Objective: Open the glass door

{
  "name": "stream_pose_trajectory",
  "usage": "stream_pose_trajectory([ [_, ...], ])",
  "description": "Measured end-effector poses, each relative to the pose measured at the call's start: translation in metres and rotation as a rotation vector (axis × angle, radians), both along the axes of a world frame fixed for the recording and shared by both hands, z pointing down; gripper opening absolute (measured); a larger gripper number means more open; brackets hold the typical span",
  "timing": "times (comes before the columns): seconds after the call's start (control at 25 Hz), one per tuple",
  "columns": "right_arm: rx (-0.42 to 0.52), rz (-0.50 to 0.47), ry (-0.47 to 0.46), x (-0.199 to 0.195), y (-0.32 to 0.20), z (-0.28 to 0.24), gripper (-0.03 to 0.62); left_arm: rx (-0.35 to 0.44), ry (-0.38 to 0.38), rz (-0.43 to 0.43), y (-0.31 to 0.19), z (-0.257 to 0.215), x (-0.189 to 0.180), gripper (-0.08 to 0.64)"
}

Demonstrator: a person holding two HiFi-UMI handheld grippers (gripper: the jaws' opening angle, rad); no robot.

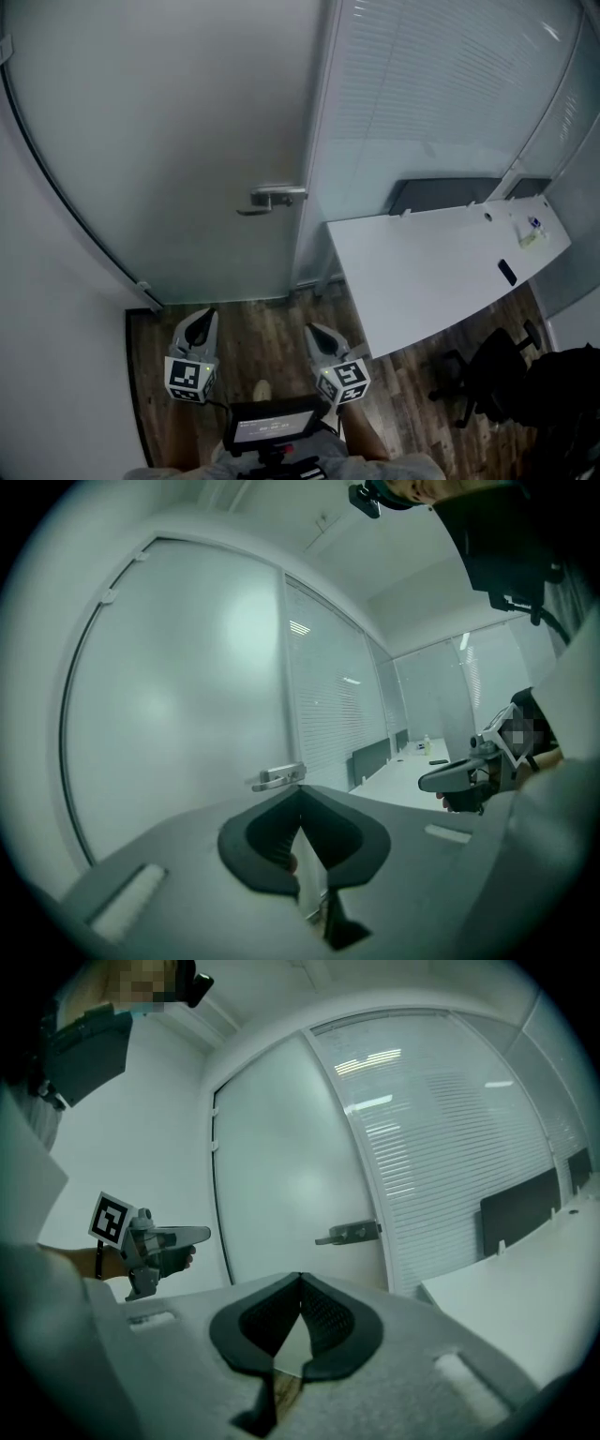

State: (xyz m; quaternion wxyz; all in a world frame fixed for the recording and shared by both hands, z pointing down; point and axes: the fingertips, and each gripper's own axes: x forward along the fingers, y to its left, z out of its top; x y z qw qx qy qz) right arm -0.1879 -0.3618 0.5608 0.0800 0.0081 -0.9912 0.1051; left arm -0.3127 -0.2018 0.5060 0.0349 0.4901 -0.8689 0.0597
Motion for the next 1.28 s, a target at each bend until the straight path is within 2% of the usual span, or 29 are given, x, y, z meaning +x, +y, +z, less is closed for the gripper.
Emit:
stream_pose_trajectory([
  [0.24,0.003,0.126,-0.003,-0.004,-0.016,0.003,0.002,-0.028,-0.024,0.119,-0.032,0.008,-0.025,0.004],
  [0.4,0.003,0.202,-0.009,0.0,-0.024,0.003,0.002,-0.077,-0.064,0.187,-0.049,0.023,-0.041,0.005],
  [0.6,0.004,0.284,-0.014,0.012,-0.033,0.005,0.002,-0.1,-0.111,0.274,-0.08,0.025,-0.061,0.005],
  [0.76,0.013,0.34,-0.013,0.026,-0.039,0.005,0.002,-0.158,-0.199,0.342,-0.108,0.03,-0.077,0.006],
  [0.88,0.017,0.381,-0.008,0.036,-0.042,0.008,0.002,-0.202,-0.271,0.376,-0.126,0.034,-0.092,0.026],
  [1.04,0.018,0.436,-0.001,0.052,-0.046,0.01,0.002,-0.247,-0.328,0.423,-0.148,0.038,-0.109,0.049],
  [1.28,0.008,0.501,0.021,0.07,-0.054,0.017,0.002,-0.295,-0.357,0.473,-0.178,0.049,-0.134,0.105],
])
